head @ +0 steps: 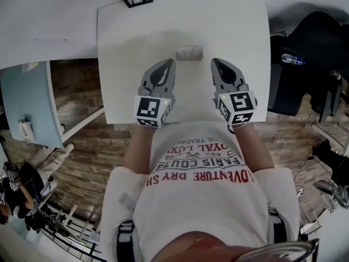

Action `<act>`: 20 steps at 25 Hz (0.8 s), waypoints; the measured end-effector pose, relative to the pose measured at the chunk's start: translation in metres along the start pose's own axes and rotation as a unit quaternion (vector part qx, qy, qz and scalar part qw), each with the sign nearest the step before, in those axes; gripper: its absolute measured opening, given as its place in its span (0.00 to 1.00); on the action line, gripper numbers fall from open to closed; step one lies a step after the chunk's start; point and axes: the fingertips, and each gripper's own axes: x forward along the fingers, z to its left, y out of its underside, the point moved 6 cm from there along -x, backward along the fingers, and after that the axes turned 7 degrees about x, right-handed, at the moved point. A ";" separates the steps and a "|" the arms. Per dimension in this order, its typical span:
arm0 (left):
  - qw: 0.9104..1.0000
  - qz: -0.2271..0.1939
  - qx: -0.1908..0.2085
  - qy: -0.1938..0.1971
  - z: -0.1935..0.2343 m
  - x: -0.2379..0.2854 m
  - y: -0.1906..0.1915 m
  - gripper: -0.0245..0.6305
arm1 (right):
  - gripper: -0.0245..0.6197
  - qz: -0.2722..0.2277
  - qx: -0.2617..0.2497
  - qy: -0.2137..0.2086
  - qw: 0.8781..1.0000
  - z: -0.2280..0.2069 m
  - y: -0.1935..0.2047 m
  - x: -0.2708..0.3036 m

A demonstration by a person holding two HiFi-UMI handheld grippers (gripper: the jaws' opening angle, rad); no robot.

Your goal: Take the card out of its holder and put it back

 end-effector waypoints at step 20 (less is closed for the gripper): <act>0.972 0.017 0.074 0.224 0.033 0.064 0.033 0.26 | 0.07 0.050 0.037 0.048 0.997 -0.010 0.042 0.028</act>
